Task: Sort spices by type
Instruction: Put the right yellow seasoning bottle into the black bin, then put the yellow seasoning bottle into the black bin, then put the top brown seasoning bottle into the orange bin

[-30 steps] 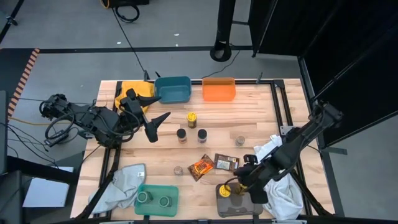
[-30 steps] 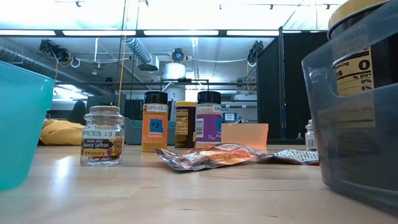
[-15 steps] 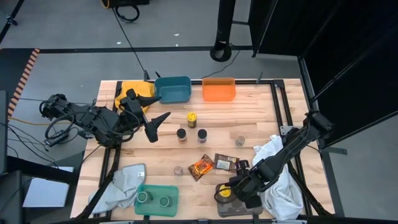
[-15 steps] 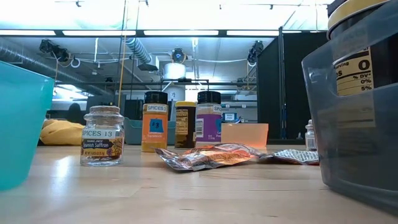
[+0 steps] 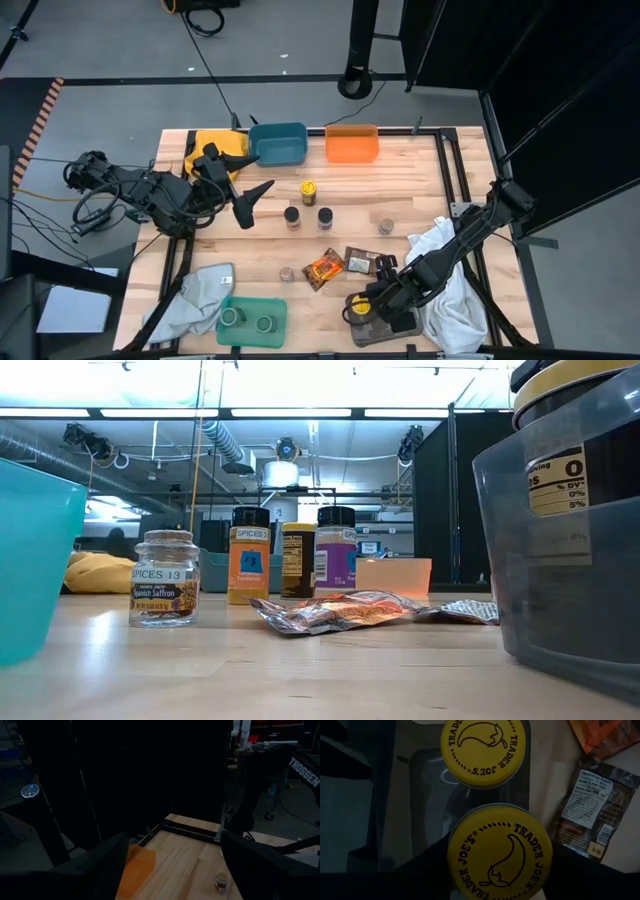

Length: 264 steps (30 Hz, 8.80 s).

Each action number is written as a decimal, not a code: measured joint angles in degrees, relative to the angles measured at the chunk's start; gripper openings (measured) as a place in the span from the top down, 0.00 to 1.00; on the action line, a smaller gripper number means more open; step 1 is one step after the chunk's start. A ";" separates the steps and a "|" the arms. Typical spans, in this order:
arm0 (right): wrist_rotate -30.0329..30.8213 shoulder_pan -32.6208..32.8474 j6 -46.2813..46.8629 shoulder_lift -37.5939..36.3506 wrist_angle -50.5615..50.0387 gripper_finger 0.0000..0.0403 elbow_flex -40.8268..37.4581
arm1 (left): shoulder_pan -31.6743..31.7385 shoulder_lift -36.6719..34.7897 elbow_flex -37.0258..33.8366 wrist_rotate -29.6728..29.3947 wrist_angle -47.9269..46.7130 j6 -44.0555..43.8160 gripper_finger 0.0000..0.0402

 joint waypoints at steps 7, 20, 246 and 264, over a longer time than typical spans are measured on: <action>0.40 0.00 -0.05 0.00 0.62 0.32 -0.04 | 0.00 0.00 0.01 0.00 0.00 0.02 0.20; 0.63 0.00 -1.38 -0.16 1.12 0.23 0.52 | -0.02 0.00 0.00 0.00 -0.02 0.04 0.20; 14.94 -34.64 2.89 -36.57 -17.20 0.20 -15.03 | 0.00 0.20 0.00 2.56 -10.09 -13.75 0.20; -0.15 -38.60 -4.64 -21.81 0.27 0.18 -25.64 | 0.00 0.17 0.00 2.58 -12.44 -16.82 0.20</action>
